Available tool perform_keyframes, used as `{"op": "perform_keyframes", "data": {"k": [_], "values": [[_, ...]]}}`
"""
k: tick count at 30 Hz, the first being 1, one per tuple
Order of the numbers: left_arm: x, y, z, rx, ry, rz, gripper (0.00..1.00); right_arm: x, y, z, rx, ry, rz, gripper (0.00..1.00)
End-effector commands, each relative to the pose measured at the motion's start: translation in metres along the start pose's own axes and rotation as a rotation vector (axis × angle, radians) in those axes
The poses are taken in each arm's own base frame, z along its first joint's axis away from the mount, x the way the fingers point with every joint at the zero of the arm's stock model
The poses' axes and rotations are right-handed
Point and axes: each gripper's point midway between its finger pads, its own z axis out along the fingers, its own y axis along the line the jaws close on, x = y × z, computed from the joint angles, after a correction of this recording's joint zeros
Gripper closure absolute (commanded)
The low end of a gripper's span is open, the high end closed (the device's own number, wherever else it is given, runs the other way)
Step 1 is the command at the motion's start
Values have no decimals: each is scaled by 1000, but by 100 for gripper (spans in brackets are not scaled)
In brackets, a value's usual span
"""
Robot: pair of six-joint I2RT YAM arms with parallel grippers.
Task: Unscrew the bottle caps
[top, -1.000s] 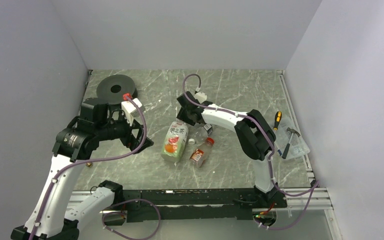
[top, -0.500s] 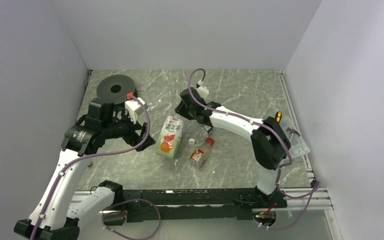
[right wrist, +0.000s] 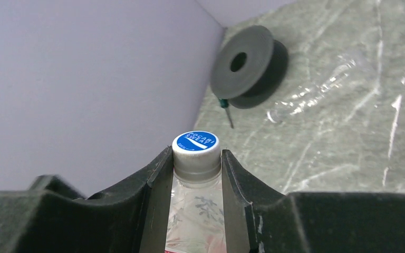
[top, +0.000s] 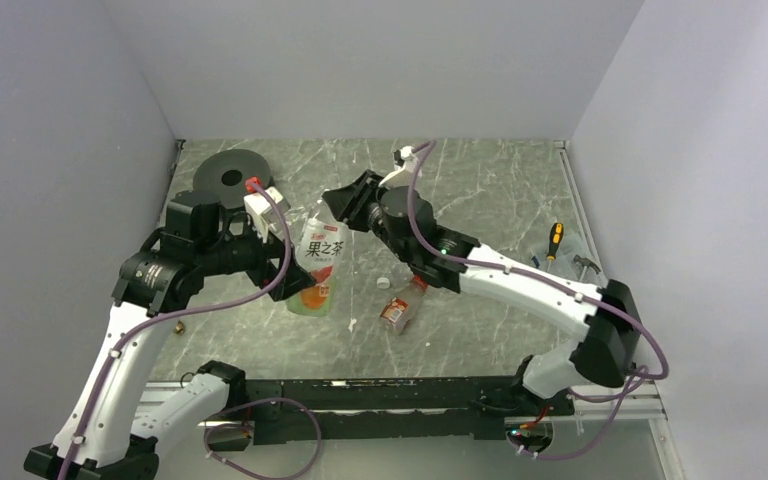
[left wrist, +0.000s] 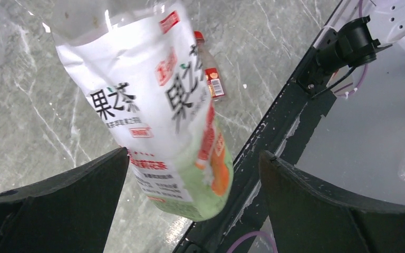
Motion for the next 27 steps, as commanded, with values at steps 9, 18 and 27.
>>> {"op": "perform_keyframes", "data": {"k": [9, 18, 27], "values": [[-7, -10, -9, 10, -18, -15, 1, -51, 63, -51, -199, -176, -26, 80], [-13, -39, -11, 173, -23, -56, 0, -59, 98, -63, -335, -193, 40, 82], [-30, -48, -21, 192, -73, -66, 1, -51, 145, -70, -435, -208, 15, 84]]}}
